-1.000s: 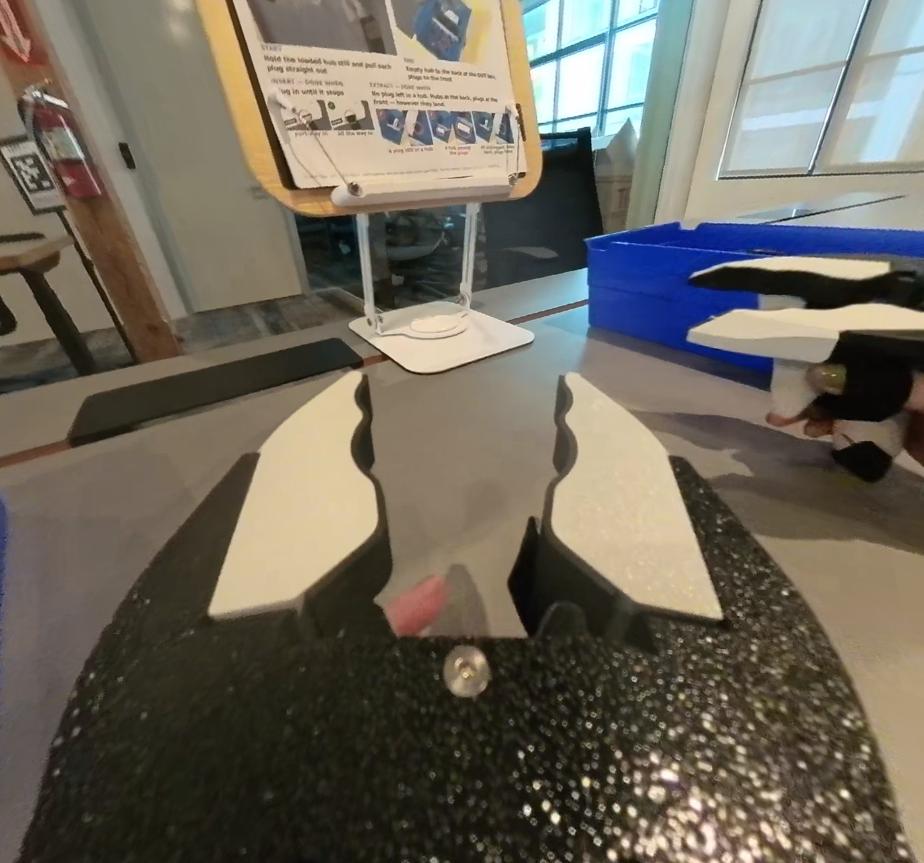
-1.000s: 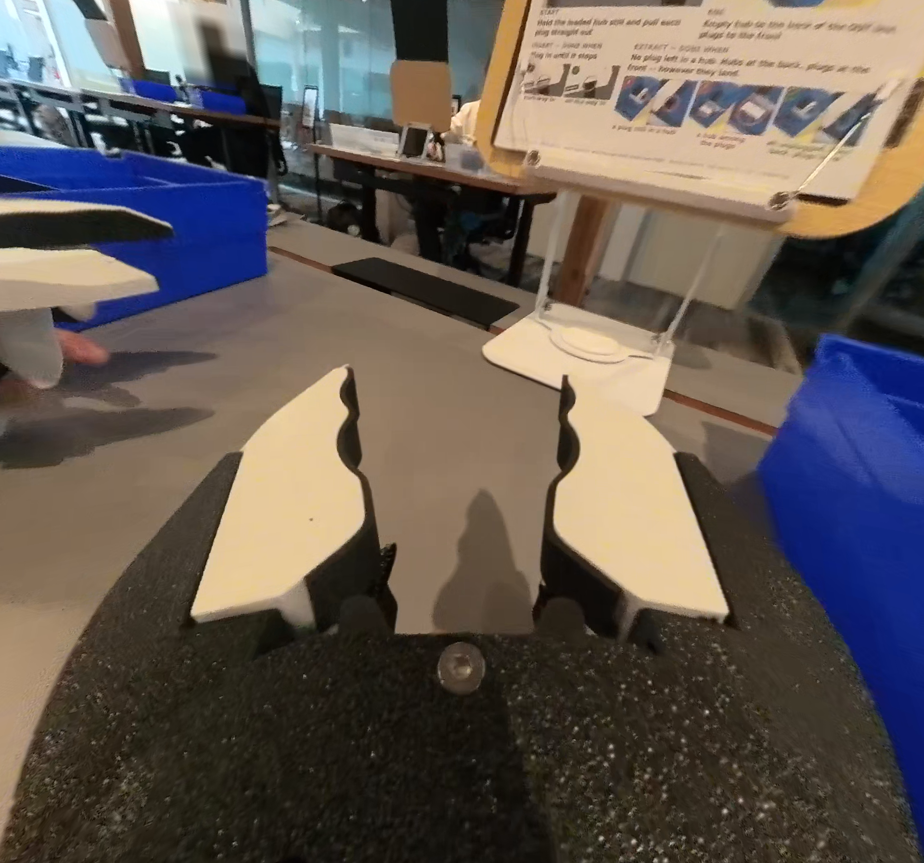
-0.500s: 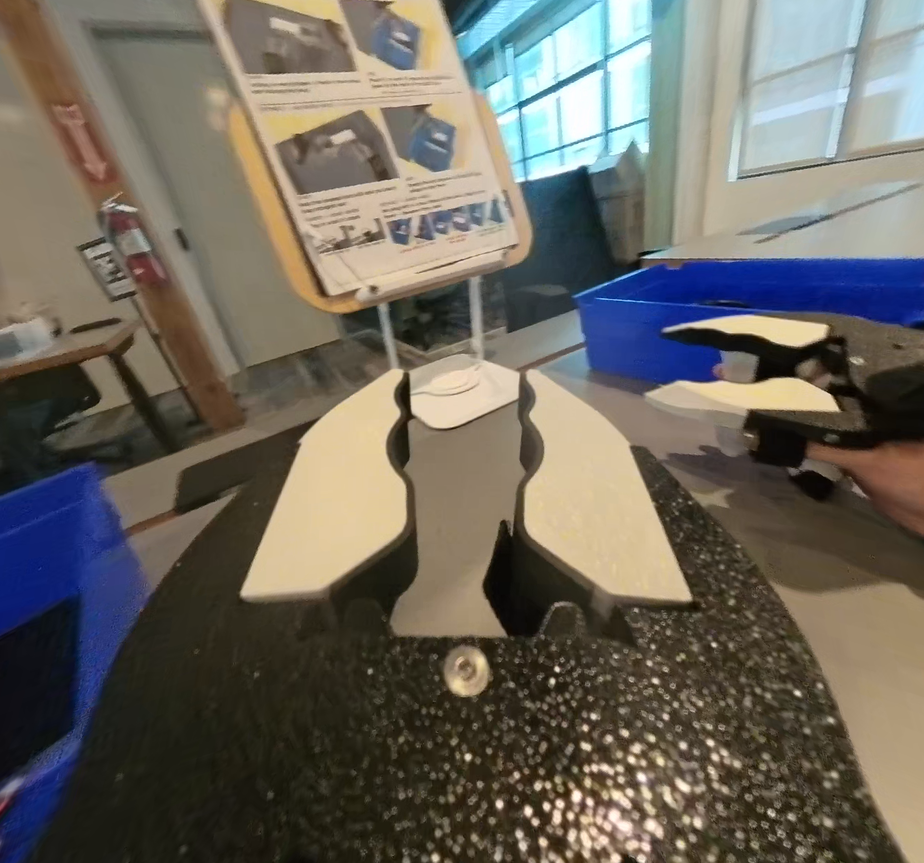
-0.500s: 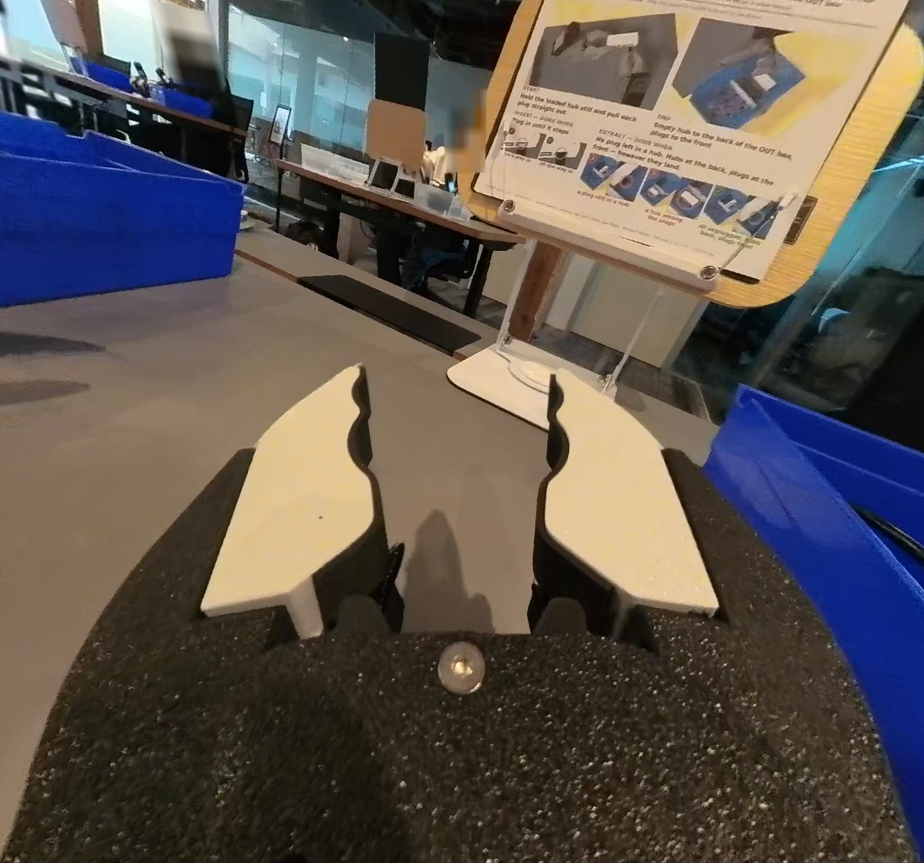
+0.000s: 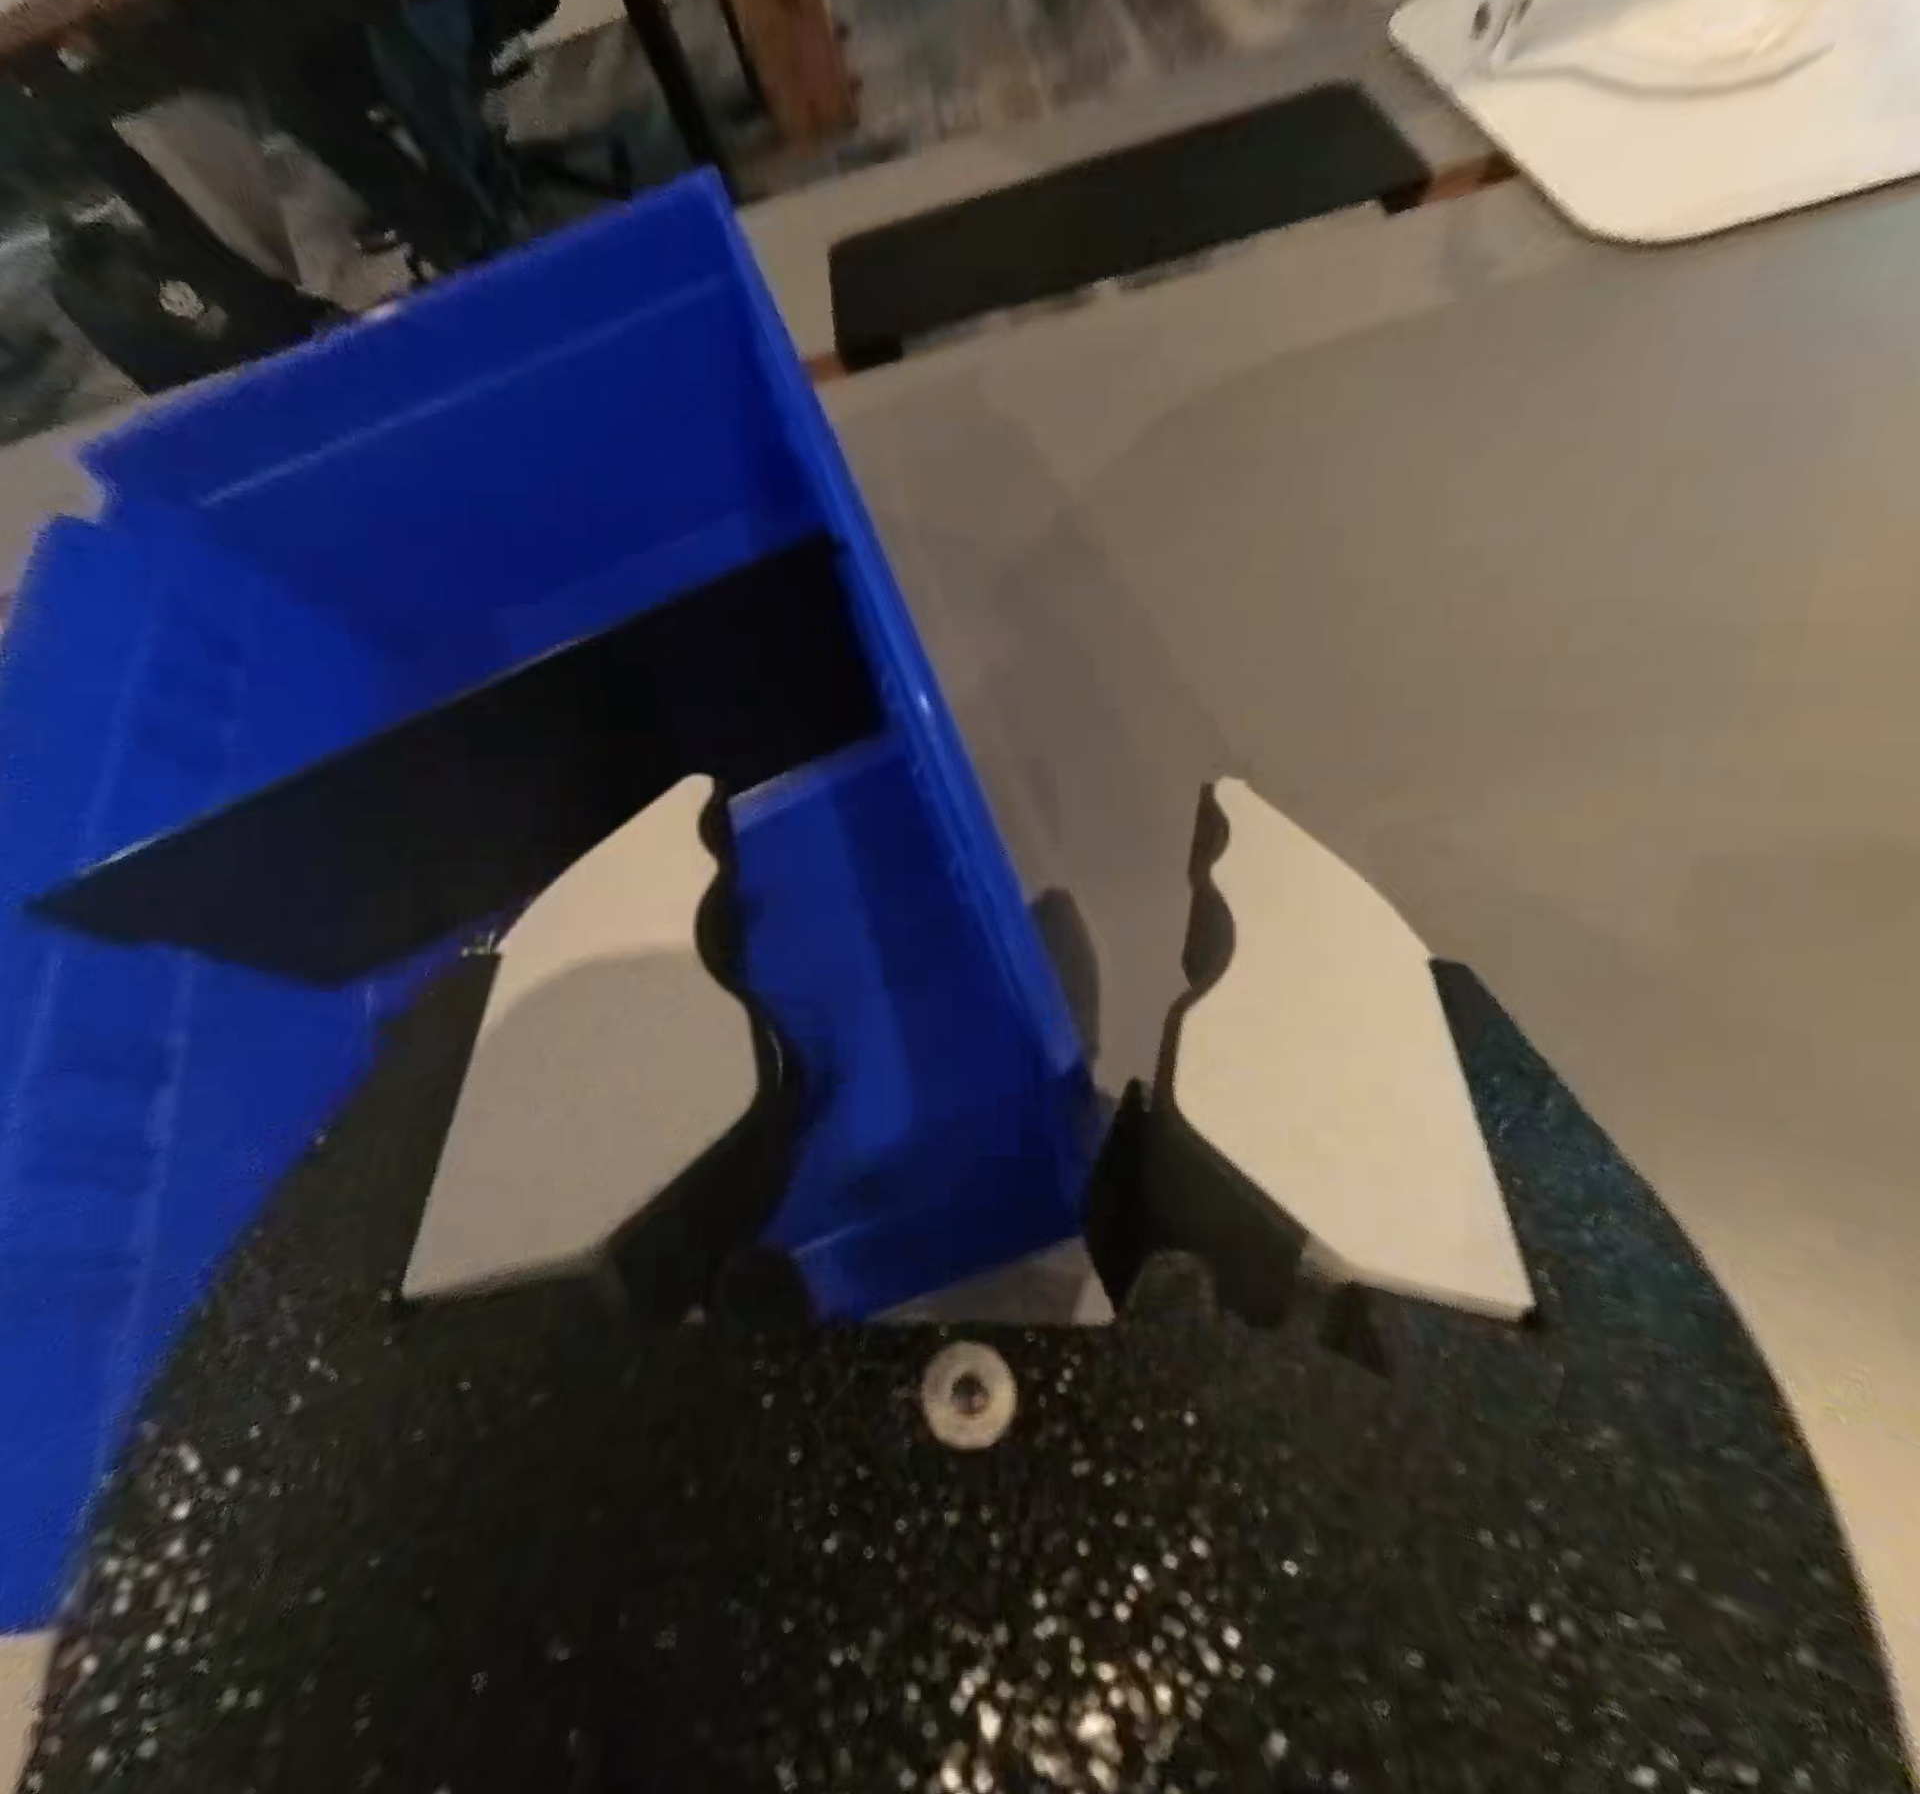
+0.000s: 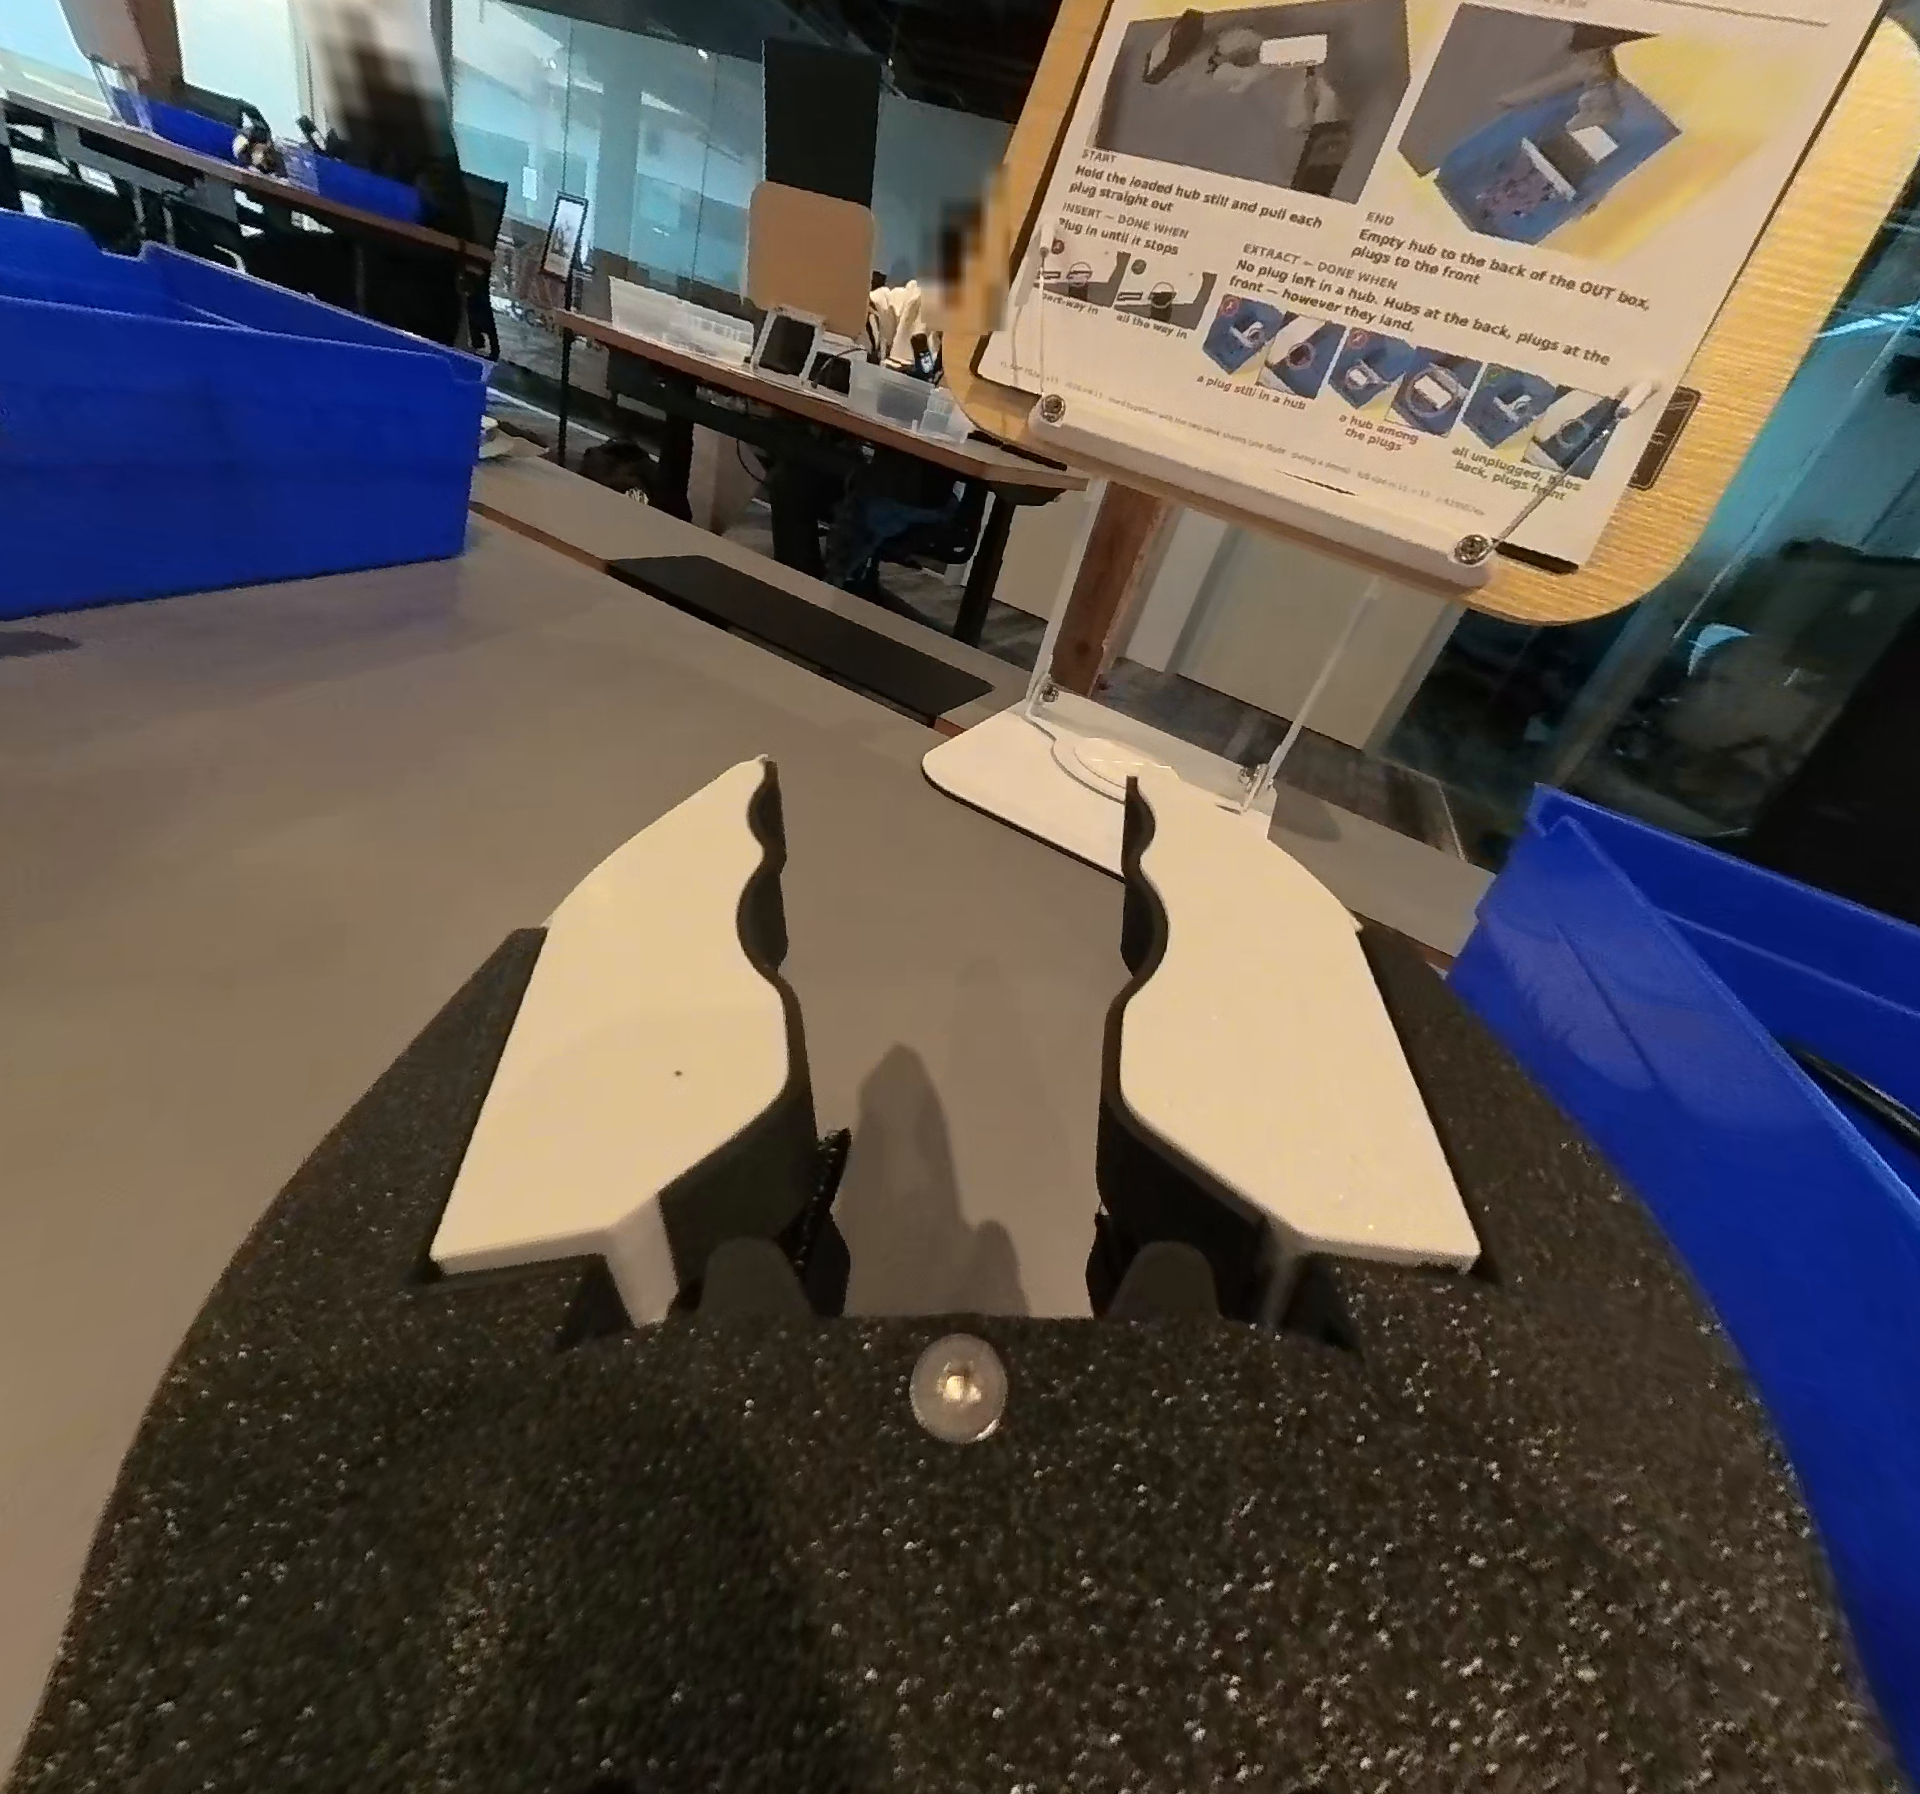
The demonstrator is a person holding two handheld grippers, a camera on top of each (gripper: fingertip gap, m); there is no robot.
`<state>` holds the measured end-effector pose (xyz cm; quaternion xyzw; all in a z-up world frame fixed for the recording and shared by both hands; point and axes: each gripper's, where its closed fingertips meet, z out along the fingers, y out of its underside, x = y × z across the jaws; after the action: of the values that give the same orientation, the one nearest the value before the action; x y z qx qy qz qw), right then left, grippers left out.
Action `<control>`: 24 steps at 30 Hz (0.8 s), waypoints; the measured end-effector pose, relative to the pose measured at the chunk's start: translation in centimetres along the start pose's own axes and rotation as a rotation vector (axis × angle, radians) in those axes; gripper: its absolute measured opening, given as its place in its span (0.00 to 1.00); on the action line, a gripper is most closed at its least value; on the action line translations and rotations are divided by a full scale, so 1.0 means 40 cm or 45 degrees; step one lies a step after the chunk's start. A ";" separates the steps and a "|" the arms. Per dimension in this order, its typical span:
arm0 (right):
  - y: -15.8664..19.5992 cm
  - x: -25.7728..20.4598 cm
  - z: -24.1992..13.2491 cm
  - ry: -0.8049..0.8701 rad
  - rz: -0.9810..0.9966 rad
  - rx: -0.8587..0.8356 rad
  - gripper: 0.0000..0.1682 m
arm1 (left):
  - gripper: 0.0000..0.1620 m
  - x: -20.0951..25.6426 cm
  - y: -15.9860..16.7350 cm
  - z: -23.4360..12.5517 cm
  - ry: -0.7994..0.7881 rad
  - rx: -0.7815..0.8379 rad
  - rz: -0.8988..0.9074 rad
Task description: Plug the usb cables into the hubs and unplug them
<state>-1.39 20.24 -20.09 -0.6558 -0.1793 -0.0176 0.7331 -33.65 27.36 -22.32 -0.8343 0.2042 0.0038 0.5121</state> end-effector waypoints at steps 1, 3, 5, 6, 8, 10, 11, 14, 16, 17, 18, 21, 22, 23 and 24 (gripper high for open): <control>0.000 0.001 0.000 0.002 0.006 0.001 0.37 | 0.49 -0.002 0.013 0.007 -0.014 -0.033 0.011; 0.000 0.003 0.000 0.005 0.015 0.001 0.36 | 0.42 -0.005 0.033 0.017 -0.050 -0.083 0.062; 0.000 0.004 0.000 0.005 0.018 0.000 0.36 | 0.32 0.005 0.044 0.022 -0.051 -0.119 0.101; 0.001 0.004 0.000 0.005 0.018 -0.001 0.35 | 0.26 0.011 0.048 0.024 -0.049 -0.131 0.111; 0.001 0.004 0.000 0.008 0.017 -0.003 0.35 | 0.20 0.017 0.052 0.028 -0.072 -0.162 0.141; 0.001 0.011 0.000 0.032 0.024 -0.003 0.34 | 0.19 0.014 0.055 0.029 -0.116 -0.198 0.173; 0.001 0.014 0.000 0.038 0.030 -0.003 0.34 | 0.18 0.012 0.055 0.029 -0.132 -0.211 0.178; 0.002 0.022 -0.001 0.055 0.054 0.000 0.32 | 0.11 -0.007 0.058 0.025 -0.175 -0.225 0.149; 0.001 0.029 -0.003 0.071 0.071 0.005 0.29 | 0.04 -0.032 0.064 0.018 -0.193 -0.213 0.144; 0.000 0.032 -0.004 0.076 0.080 0.008 0.27 | 0.04 -0.033 0.065 0.016 -0.151 -0.192 0.142; 0.000 0.035 -0.005 0.081 0.091 0.010 0.25 | 0.04 -0.032 0.066 0.013 -0.112 -0.180 0.130; 0.000 0.043 -0.009 0.087 0.121 0.015 0.18 | 0.04 -0.033 0.069 0.005 -0.098 -0.165 0.165; 0.000 0.045 -0.011 0.088 0.128 0.015 0.15 | 0.04 -0.031 0.070 0.002 -0.096 -0.157 0.169; -0.001 0.048 -0.013 0.093 0.138 0.015 0.13 | 0.04 -0.029 0.072 -0.004 -0.089 -0.150 0.172; -0.001 0.052 -0.015 0.094 0.153 0.015 0.11 | 0.04 -0.026 0.074 -0.010 -0.081 -0.139 0.175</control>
<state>0.67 20.08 -19.50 -0.6600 -0.1124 0.0034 0.7428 -35.72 26.19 -24.44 -0.8445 0.2442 0.0765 0.4705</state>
